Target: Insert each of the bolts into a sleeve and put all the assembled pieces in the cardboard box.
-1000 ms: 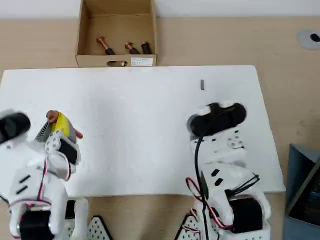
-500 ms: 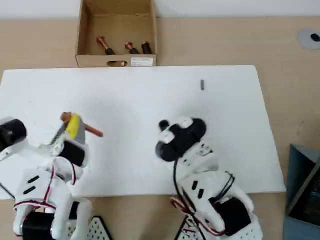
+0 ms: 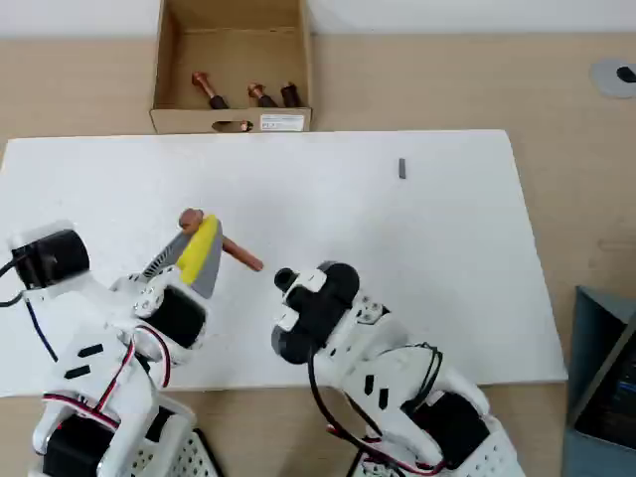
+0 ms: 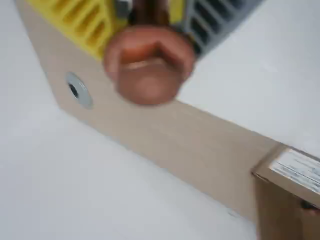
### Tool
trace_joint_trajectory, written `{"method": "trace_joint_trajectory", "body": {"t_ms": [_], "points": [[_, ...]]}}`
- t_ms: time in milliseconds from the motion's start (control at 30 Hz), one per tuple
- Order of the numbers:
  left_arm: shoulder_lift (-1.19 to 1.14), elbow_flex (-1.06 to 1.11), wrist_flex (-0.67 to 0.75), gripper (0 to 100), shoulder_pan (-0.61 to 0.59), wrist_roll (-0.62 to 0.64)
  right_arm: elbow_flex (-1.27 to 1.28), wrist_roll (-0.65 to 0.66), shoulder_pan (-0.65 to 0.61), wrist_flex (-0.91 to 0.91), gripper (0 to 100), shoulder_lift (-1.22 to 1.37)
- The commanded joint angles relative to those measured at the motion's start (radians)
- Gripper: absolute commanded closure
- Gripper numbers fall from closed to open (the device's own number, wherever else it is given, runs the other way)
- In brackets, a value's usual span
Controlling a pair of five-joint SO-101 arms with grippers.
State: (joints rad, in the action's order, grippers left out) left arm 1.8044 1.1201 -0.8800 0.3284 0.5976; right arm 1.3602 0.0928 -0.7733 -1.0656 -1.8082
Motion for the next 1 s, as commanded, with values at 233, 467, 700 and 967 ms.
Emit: {"method": "trace_joint_trajectory", "body": {"t_ms": [233, 467, 700, 967], "points": [[0.007, -0.006, 0.026, 100, 0.115, -0.071, -0.010, 0.052, -0.013, 0.023, 98.9, -0.067], [0.007, 0.054, 0.031, 100, 0.117, -0.078, -0.027, 0.051, -0.015, 0.025, 98.9, -0.068], [0.007, 0.091, 0.089, 100, 0.117, -0.075, -0.041, 0.051, -0.015, 0.025, 98.9, -0.068], [0.007, 0.144, 0.138, 100, 0.118, -0.075, -0.041, 0.051, -0.015, 0.025, 98.9, -0.068]]}}
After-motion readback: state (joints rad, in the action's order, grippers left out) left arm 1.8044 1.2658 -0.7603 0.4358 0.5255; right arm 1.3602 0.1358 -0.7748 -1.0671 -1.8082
